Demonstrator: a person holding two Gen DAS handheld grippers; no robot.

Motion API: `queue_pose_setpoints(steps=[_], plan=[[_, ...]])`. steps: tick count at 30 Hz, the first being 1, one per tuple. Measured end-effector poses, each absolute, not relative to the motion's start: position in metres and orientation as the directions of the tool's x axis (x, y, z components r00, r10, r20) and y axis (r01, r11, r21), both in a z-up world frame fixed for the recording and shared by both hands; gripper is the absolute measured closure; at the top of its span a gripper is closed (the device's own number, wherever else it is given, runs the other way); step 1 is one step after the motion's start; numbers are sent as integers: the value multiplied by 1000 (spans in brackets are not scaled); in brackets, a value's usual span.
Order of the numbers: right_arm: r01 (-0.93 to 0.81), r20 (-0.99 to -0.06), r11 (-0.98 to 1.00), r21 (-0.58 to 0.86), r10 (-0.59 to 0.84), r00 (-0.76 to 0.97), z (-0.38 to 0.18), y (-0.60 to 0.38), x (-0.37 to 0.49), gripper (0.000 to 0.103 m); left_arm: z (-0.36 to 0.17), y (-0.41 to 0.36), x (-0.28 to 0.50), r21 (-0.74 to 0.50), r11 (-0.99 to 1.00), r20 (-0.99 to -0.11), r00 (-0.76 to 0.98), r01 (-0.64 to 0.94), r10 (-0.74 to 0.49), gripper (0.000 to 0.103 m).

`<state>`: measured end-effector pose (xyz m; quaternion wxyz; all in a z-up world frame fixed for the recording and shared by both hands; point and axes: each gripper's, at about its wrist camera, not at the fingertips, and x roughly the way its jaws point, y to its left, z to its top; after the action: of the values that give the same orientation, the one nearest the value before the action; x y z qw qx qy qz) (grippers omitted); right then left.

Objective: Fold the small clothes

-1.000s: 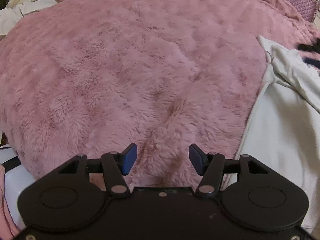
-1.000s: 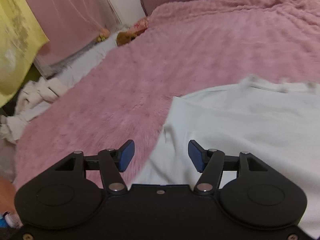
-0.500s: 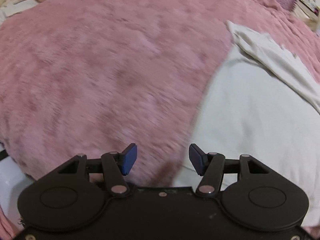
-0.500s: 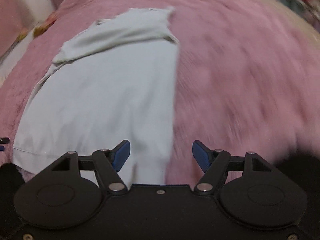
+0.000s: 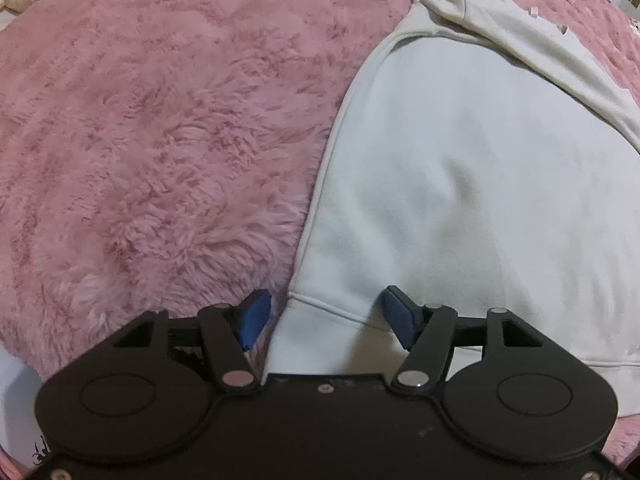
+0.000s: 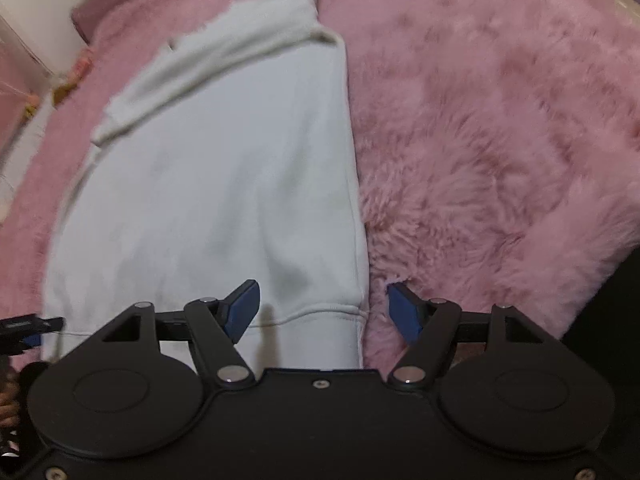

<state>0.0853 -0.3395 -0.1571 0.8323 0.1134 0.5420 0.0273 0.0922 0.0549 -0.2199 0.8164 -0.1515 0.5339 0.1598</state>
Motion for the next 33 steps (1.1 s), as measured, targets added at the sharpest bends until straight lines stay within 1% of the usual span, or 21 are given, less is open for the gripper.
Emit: queue_pose_setpoints(steps=[2, 5, 7, 12, 14, 17, 18, 19, 20, 21, 22, 24, 27, 29, 33], plan=[[75, -899, 976, 207, 159, 408, -157, -336, 85, 36, -216, 61, 88, -95, 898, -918, 386, -429, 87, 37], [120, -895, 960, 253, 186, 405, -156, -340, 85, 36, -213, 71, 78, -149, 875, -913, 403, -461, 57, 39], [126, -895, 956, 265, 196, 400, -158, -341, 86, 36, -217, 70, 76, -144, 883, -913, 403, -446, 54, 37], [93, -906, 968, 235, 183, 381, -158, -336, 79, 36, -217, 63, 75, -123, 887, -916, 395, -444, 71, 37], [64, -913, 977, 205, 167, 371, -159, -332, 76, 36, -218, 63, 74, -119, 890, -919, 387, -439, 68, 35], [18, -920, 986, 164, 146, 363, -162, -324, 75, 36, -219, 64, 69, -135, 884, -922, 383, -448, 53, 35], [10, -920, 988, 157, 143, 366, -163, -322, 76, 37, -220, 63, 67, -129, 892, -920, 387, -434, 55, 35], [0, -917, 988, 155, 144, 373, -164, -320, 75, 63, -221, 59, 67, -110, 909, -920, 388, -401, 59, 43], [-16, -912, 986, 167, 161, 377, -163, -319, 75, 83, -221, 55, 66, -92, 923, -923, 380, -375, 62, 52], [-26, -907, 978, 206, 201, 369, -162, -321, 76, 93, -220, 52, 66, -93, 927, -923, 380, -363, 56, 68], [-18, -898, 973, 230, 219, 381, -158, -322, 75, 93, -218, 52, 66, -140, 921, -922, 387, -365, 13, 98], [-32, -892, 976, 214, 209, 400, -150, -320, 72, 94, -211, 50, 63, -150, 909, -917, 399, -388, 19, 98], [-54, -889, 986, 161, 168, 426, -134, -316, 66, 95, -198, 43, 57, -123, 926, -914, 405, -358, 35, 98], [-55, -882, 985, 166, 173, 438, -122, -317, 63, 95, -183, 37, 52, -78, 936, -920, 387, -343, 65, 98], [-84, -873, 987, 135, 159, 461, -101, -318, 60, 96, -146, 29, 36, -73, 946, -889, 450, -317, 82, 98]])
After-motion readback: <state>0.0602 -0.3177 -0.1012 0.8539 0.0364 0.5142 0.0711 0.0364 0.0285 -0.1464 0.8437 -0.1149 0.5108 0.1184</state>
